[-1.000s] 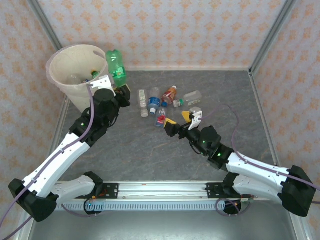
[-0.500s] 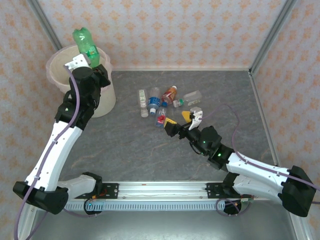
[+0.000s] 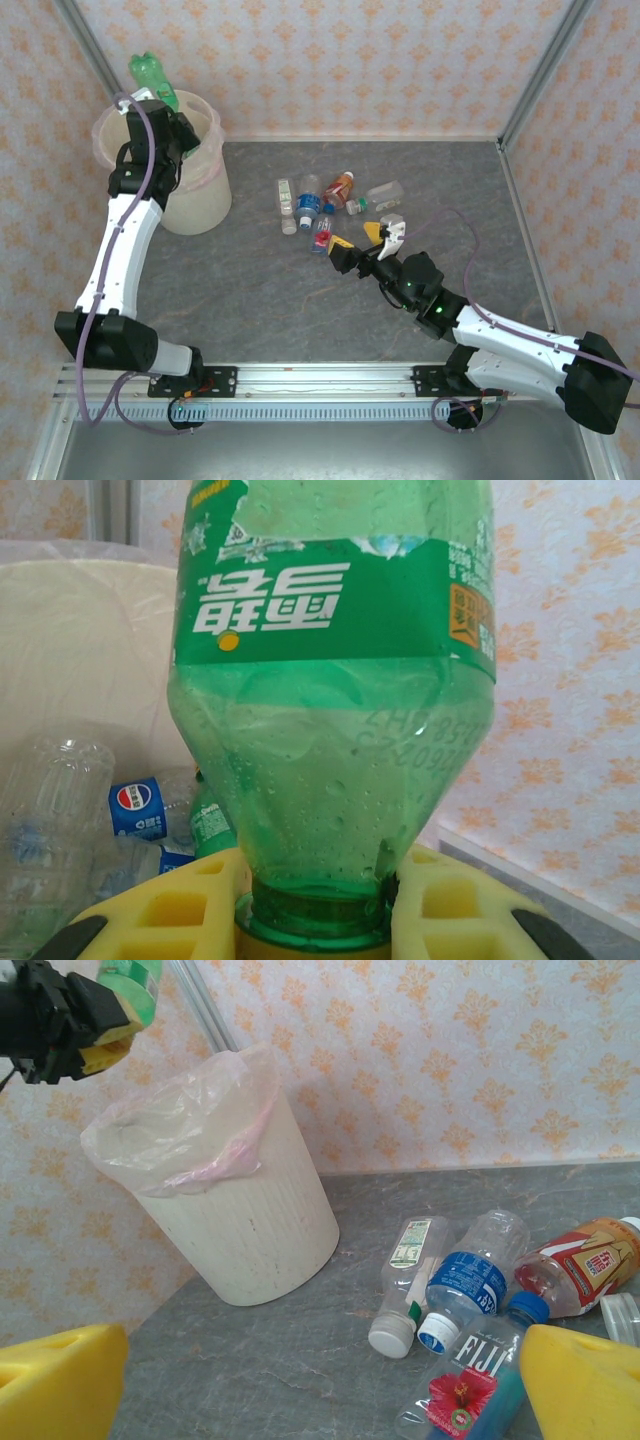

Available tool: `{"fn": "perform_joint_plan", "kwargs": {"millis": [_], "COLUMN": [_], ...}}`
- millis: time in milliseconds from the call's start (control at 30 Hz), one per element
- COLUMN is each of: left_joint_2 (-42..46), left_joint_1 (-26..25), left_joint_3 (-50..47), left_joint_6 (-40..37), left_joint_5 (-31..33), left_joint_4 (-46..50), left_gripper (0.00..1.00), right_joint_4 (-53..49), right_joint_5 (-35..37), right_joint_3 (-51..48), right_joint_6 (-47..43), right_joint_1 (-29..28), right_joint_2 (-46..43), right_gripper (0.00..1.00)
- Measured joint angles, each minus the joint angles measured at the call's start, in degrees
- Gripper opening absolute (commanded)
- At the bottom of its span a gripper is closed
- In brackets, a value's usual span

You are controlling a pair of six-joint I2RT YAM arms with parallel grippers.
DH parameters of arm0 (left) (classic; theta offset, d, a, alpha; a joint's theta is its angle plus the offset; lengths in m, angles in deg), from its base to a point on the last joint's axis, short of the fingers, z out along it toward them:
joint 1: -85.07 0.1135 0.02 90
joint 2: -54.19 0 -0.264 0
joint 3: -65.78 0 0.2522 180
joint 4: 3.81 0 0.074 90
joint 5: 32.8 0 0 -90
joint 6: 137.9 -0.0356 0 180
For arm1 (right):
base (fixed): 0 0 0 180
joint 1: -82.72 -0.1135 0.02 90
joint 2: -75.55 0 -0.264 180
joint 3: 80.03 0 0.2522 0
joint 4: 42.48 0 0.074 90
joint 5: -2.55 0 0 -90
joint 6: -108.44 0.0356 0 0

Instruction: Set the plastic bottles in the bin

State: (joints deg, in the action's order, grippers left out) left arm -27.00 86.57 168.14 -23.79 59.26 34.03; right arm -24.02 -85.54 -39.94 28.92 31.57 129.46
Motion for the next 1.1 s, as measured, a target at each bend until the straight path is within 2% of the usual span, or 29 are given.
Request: {"fn": "perform_joint_plan", "kwargs": {"millis": [233, 333, 367, 400, 433, 500, 533, 1000, 1067, 1100], "left_joint_2": [-3.0, -3.3, -3.3, -3.4, -3.4, -3.4, -3.4, 2.6, 3.6, 4.1], "left_joint_1": [3.3, 3.9, 4.2, 4.2, 4.2, 4.2, 4.2, 4.2, 4.1, 3.8], "left_joint_3": [1.6, 1.7, 1.7, 1.7, 1.7, 1.7, 1.7, -1.6, -2.5, -2.9], "left_joint_6": [0.3, 0.9, 1.0, 1.0, 1.1, 1.3, 1.5, 3.6, 4.1, 4.4], "left_joint_5": [-2.0, -2.8, -3.0, -3.2, -3.2, -3.4, -3.5, -6.3, -6.3, -6.3], "left_joint_4": [0.6, 0.7, 0.7, 0.8, 0.9, 0.9, 0.9, -0.3, -1.0, -1.2], "left_gripper": [0.28, 0.47, 0.56, 0.7, 0.77, 0.8, 0.86, 0.89, 0.93, 0.99], "right_joint_4": [0.0, 0.0, 0.0, 0.0, 0.0, 0.0, 0.0, 0.0, 0.0, 0.0], "right_joint_5": [0.0, 0.0, 0.0, 0.0, 0.0, 0.0, 0.0, 0.0, 0.0, 0.0], "right_joint_3": [0.0, 0.0, 0.0, 0.0, 0.0, 0.0, 0.0, 0.0, 0.0, 0.0], "right_joint_6": [0.0, 0.0, 0.0, 0.0, 0.0, 0.0, 0.0, 0.0, 0.0, 0.0], "right_joint_1": [0.0, 0.0, 0.0, 0.0, 0.0, 0.0, 0.0, 0.0, 0.0, 0.0], "right_joint_2": [0.0, 0.0, 0.0, 0.0, 0.0, 0.1, 0.2, 0.2, 0.2, 0.2], "right_gripper": [1.0, 1.0, 1.0, 1.0, 1.0, 1.0, 1.0, 1.0, 1.0, 1.0]}}
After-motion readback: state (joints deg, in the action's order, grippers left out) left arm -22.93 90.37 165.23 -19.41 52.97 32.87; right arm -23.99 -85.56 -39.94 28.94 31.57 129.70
